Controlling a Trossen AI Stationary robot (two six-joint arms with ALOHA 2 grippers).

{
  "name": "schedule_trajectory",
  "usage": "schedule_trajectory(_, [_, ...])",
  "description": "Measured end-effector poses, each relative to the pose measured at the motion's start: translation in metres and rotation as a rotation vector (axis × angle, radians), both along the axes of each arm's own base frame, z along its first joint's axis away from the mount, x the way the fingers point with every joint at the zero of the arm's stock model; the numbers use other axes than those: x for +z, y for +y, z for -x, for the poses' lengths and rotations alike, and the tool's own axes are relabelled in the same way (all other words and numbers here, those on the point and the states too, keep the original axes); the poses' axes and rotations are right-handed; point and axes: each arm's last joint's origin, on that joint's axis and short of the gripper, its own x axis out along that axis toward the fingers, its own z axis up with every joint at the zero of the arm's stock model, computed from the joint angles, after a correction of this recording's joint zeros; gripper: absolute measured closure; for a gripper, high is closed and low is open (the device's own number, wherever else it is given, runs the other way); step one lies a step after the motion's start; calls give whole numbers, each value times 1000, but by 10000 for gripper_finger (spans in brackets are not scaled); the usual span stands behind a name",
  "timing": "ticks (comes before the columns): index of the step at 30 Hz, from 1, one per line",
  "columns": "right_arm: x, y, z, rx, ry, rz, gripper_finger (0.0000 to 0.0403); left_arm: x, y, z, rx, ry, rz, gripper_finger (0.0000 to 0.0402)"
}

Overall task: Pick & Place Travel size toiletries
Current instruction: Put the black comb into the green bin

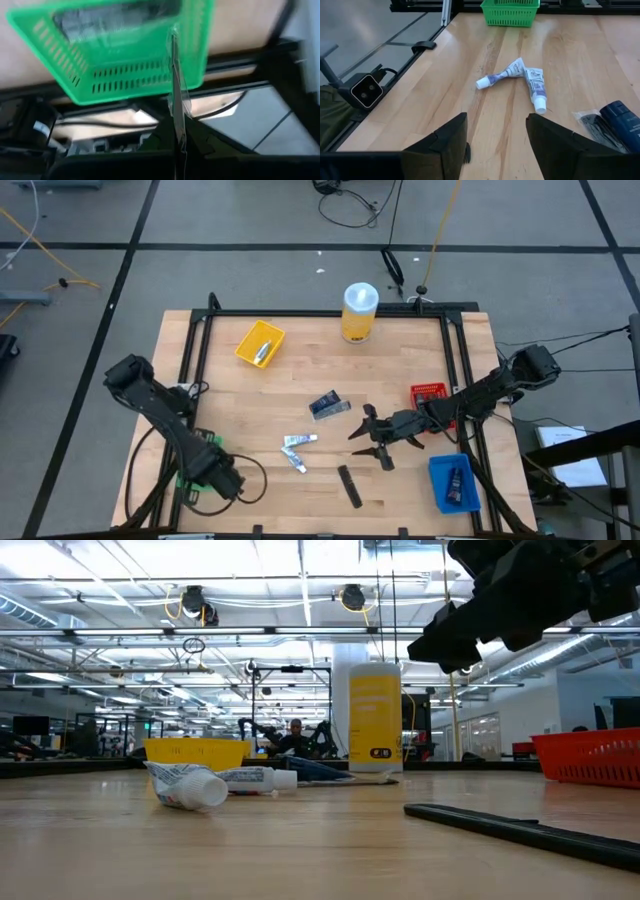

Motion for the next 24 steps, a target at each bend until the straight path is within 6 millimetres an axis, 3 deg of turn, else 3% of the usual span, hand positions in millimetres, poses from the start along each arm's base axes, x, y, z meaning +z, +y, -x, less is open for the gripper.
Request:
schedule_trajectory(5, [1,0,0,-1,-10,-4,204,-16,6,6,-28,45,-30,390])
schedule_trajectory(16, [0,1,0,-5,8,-25,206,-17,10,3,-124,45,67,358])
schedule_trajectory(24, [-1,6,3,13,19,-19,206,-19,25,-10,-135,-48,-64,279])
